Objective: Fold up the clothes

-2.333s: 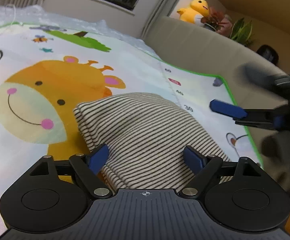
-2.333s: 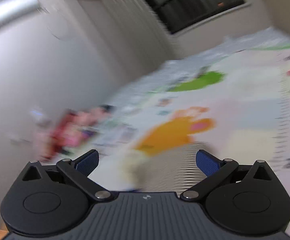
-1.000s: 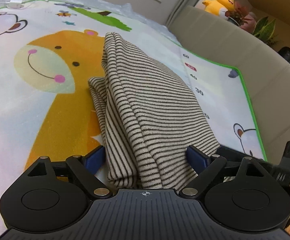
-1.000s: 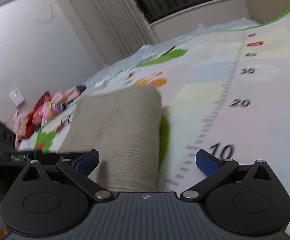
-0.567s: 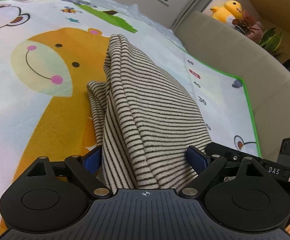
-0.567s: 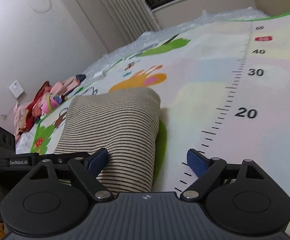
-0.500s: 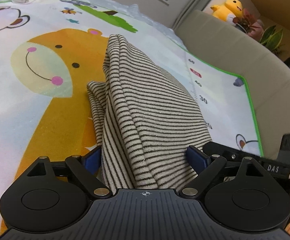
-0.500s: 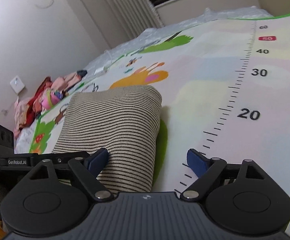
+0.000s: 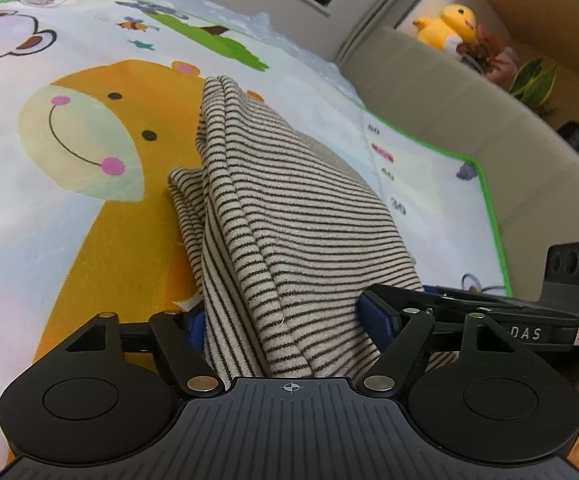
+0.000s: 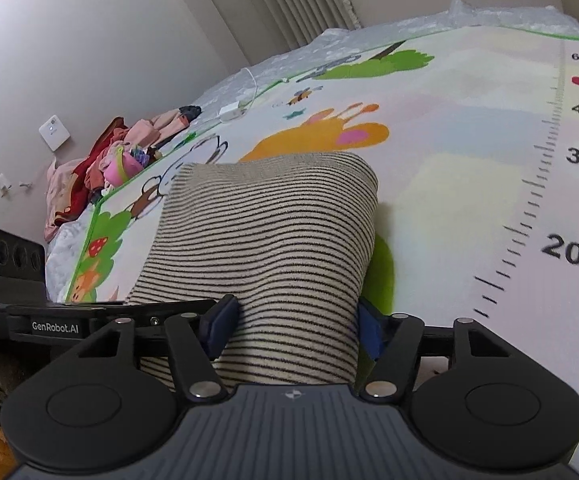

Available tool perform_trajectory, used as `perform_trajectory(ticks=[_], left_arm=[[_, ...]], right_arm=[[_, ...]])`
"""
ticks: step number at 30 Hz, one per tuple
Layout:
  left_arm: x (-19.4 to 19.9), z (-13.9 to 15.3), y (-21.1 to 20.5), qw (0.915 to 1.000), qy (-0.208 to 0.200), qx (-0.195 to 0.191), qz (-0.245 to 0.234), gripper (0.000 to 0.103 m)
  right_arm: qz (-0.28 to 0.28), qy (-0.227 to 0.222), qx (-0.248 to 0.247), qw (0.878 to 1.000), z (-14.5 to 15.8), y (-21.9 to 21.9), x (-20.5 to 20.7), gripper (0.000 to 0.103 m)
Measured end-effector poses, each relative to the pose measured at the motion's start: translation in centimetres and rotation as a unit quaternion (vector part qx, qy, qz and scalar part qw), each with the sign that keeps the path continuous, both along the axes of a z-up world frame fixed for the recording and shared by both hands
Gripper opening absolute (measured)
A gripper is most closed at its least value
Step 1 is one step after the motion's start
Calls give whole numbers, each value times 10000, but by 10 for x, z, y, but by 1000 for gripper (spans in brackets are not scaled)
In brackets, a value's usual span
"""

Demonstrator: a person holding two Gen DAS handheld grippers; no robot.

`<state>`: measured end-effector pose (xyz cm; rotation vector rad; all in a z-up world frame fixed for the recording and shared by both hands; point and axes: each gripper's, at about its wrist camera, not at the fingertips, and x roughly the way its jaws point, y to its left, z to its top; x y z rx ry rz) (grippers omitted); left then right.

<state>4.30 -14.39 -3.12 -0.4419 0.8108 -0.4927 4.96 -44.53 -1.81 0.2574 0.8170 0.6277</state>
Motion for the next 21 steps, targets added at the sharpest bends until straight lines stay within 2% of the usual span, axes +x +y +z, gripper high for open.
perform_trajectory(ticks=[2,4,8,11,14,17,21], left_arm=[[2,4,10,9999,-117,-99,24,69],[7,10,25,9996,-230,-158,52,69],[20,21,66,9980,-465,40,418,69],[33,20,107,9953,-497,146,822,66],[43,8,140,9926,-353,95,1161,66],[46,-2,156,9912,-244,-74,1298,67],[48,-2,153,9921,-314,-132,1209,70]], right_arm=[[17,-94,38,9999,6,10,5,59],[69,-182,119,9997,12,25,14,57],[287,-272,327,9987,15,71,43,56],[488,-255,394,9977,8,114,66,56],[727,-604,100,9955,4,159,84,56],[894,-923,-249,9914,3,189,97,59],[741,-991,-347,9917,7,188,100,61]])
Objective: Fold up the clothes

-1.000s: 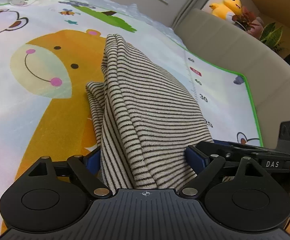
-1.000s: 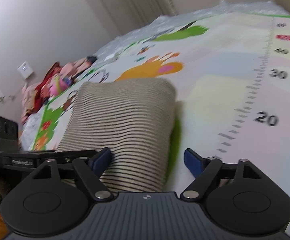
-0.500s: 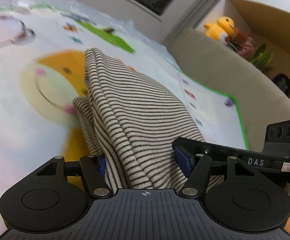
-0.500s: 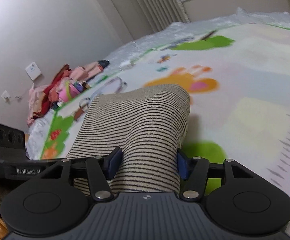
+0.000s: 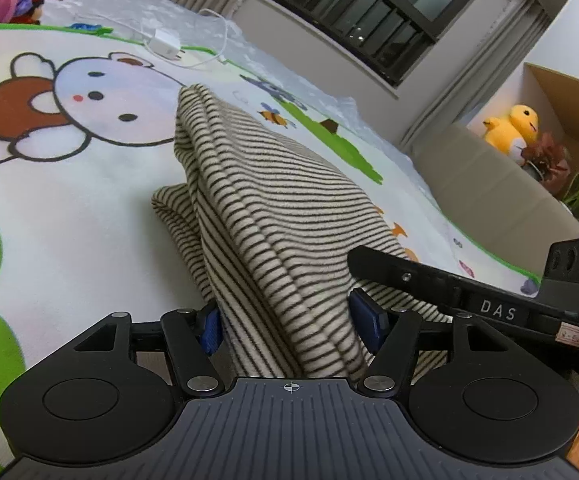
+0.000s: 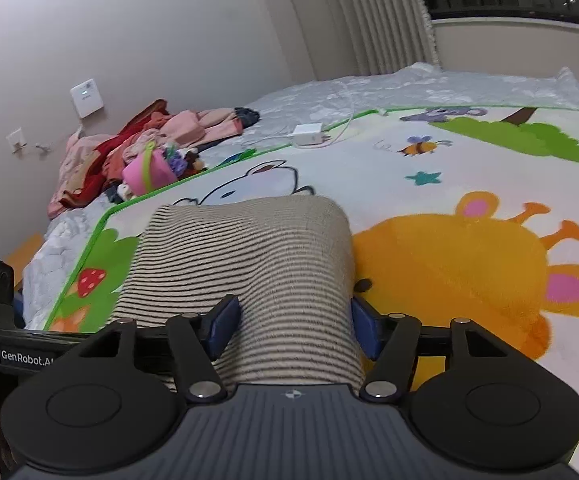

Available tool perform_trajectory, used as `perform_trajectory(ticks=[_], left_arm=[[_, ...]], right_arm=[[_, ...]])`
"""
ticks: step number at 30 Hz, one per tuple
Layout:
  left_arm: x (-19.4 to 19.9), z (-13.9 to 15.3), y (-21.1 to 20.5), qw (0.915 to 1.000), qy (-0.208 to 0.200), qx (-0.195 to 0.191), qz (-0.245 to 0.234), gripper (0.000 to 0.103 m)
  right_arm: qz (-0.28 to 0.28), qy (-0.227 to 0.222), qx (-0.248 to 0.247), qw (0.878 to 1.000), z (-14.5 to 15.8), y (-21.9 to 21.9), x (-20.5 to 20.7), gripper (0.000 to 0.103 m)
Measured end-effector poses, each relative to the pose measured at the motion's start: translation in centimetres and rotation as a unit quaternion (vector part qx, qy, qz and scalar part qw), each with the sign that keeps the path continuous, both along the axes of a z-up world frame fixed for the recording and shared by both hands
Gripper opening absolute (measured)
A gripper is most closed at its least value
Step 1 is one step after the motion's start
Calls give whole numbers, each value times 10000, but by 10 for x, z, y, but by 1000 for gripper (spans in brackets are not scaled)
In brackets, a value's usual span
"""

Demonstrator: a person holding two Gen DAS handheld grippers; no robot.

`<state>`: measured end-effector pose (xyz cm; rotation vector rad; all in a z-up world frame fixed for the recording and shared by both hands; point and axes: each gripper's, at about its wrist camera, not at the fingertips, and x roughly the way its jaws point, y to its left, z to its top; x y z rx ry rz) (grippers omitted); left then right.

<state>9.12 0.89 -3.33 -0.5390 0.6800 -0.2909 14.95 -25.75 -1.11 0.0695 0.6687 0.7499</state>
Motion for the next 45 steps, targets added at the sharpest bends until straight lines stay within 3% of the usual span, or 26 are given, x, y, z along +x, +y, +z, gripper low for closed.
perform_trajectory(ticks=[5,10,12,14,18,21,24,27,31,33,35,37,41,45], left_arm=[[2,4,-5,9999,-88,122,-49,71],[3,3,-4,9998,-91,172,-35,73],[2,6,-2,9996,-118,255,7,72],[-6,19,2,9987,-336,354,125,72],[-15,52,12,9942,-974,392,236,72],[5,67,5,9926,-1151,370,81,73],[47,54,5,9965,-771,329,5,73],[79,21,17,9994,-187,211,185,66],[84,4,25,9995,-238,-61,220,67],[84,4,23,9995,-260,47,167,67],[82,5,19,9993,-285,193,170,67],[82,4,19,9990,-302,235,223,67],[70,13,11,9976,-380,402,405,66],[42,36,-6,9929,-509,877,615,73]], right_arm=[[-147,-501,-219,9984,13,-21,-29,62],[309,-545,266,9977,19,-24,-58,66],[306,-525,-256,9978,3,-9,-63,67],[228,-728,-653,9949,-14,-1,-73,68],[180,-756,-614,9951,-17,-4,-83,69],[174,-774,-570,9952,-20,-6,-84,69],[107,-763,-499,9958,-15,-12,-87,71],[56,-910,-341,9953,1,-24,-98,85],[195,-1246,-736,9893,7,-21,-99,85],[169,-1100,-1109,9876,-7,-10,-86,91],[131,-659,-1261,9897,-28,-5,-69,96],[27,-417,-1142,9926,-32,-7,-58,96],[-106,-506,-1061,9930,-28,-18,-68,100],[-363,-239,-774,9961,-29,-42,-75,103]])
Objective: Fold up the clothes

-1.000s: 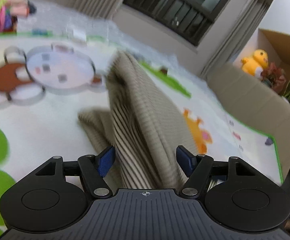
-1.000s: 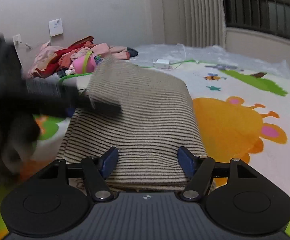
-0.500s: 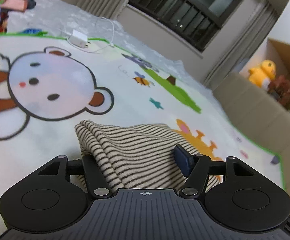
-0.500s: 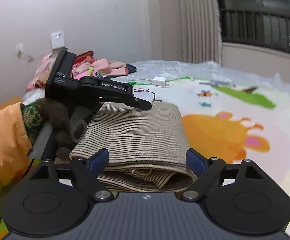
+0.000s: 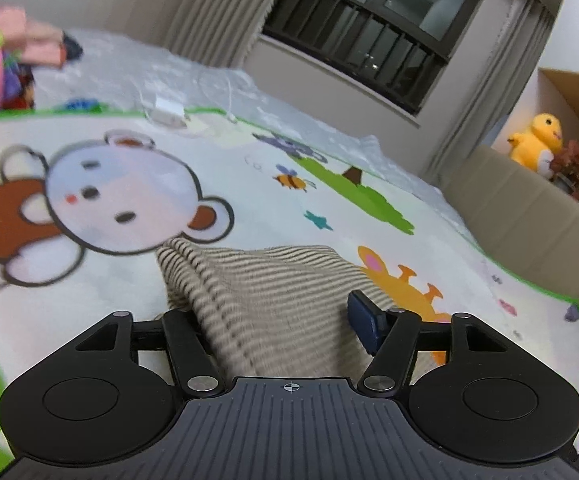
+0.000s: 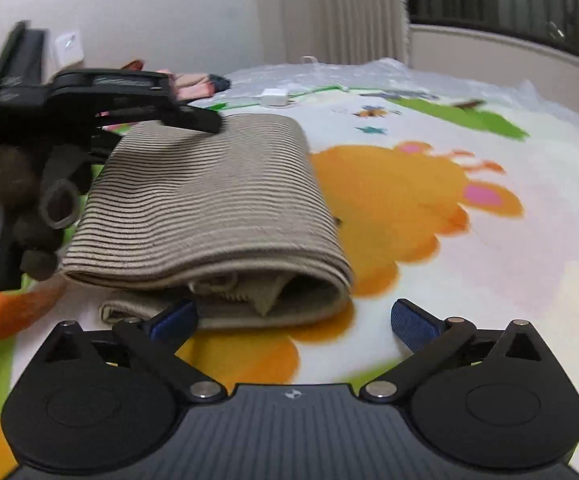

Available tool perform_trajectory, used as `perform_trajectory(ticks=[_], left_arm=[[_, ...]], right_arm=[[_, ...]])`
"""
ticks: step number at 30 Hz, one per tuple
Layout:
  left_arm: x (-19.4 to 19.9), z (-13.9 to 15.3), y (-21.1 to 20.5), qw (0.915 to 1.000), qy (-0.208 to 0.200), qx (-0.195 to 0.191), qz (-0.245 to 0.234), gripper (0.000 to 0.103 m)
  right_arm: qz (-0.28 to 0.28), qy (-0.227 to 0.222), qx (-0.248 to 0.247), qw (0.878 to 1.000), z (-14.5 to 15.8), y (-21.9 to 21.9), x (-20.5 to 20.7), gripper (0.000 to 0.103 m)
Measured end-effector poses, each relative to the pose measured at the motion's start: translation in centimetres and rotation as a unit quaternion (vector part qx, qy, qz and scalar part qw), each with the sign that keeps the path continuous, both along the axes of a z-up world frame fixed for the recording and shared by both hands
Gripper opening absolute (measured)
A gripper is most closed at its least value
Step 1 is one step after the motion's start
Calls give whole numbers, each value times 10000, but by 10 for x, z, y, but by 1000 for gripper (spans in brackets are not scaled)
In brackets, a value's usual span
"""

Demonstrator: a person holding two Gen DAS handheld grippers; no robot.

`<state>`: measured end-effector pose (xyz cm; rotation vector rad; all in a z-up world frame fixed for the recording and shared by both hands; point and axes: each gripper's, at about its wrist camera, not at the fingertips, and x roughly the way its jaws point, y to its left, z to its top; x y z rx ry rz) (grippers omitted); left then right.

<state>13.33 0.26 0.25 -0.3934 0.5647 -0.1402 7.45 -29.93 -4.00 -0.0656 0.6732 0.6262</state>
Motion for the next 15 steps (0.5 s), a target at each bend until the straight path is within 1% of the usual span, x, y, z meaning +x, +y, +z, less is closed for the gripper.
perform_trajectory(ticks=[4,5,6,9,11,13,14,15], left_arm=[[-47,19,-23,9994,-65,295,155,83],[-62,20,-29,9992,-52,332,214,88],[-78,20,-37,9989,-14,355,293,94],[-127,9,-58,9983,144,243,505,99],[-152,-5,-75,9973,329,125,644,103],[-166,-22,-94,9953,595,124,750,103],[-171,-29,-104,9942,651,279,811,103],[-176,-32,-116,9927,577,571,893,103]], right_arm=[[-389,141,467,9981,0,-41,-20,103],[-503,165,590,9969,-1,-53,-25,103],[-616,188,712,9954,-1,-65,-30,103],[-797,179,775,9936,-2,-92,-42,103],[-881,65,499,9948,1,-103,-52,103],[-1020,-150,-55,9947,5,-109,-54,103],[-1101,-247,-303,9931,4,-112,-53,103],[-1069,-229,-510,9927,2,-115,-50,103]])
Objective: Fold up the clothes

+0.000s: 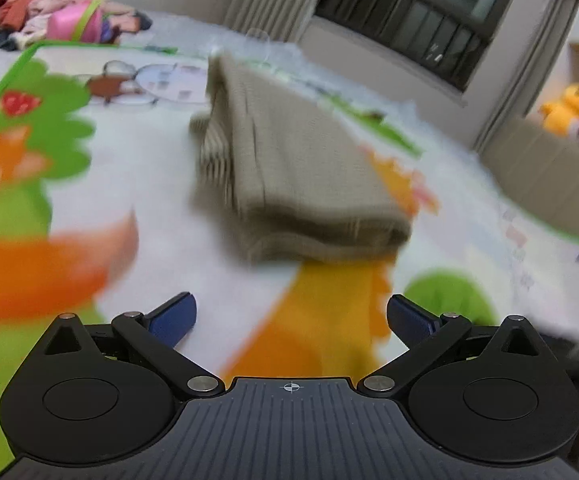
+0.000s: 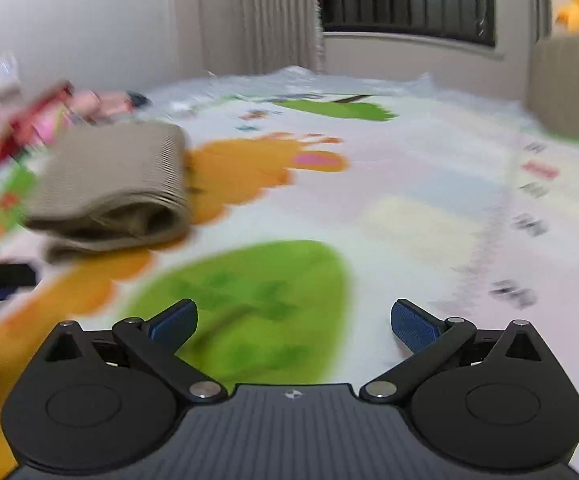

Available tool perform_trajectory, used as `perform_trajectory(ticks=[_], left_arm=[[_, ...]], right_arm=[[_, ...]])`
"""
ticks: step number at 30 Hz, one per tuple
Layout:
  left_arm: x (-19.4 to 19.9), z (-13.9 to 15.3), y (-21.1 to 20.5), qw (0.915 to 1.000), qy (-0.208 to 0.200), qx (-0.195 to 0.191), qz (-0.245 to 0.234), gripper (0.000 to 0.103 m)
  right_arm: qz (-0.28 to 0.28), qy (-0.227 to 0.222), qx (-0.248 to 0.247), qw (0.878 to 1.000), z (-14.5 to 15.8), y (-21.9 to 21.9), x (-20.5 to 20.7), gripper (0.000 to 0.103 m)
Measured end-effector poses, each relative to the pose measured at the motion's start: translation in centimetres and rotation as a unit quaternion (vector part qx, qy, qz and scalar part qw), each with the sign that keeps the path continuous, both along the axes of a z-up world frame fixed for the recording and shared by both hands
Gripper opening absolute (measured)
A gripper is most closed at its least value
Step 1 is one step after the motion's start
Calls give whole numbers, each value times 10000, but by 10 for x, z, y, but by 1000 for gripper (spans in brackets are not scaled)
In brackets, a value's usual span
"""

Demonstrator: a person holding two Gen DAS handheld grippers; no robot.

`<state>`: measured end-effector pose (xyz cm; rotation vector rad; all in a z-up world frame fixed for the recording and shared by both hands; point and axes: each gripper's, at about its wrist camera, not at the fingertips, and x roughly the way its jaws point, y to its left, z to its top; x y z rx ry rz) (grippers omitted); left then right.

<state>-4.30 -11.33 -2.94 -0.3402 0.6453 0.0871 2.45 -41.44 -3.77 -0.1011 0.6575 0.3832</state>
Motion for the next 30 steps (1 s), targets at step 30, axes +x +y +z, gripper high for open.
perform_trajectory(ticks=[30], left_arm=[[-21,-25,-49,9879,-618,1337,493,103]], right_arm=[[302,155,95,9994,-12,-19,11,103]])
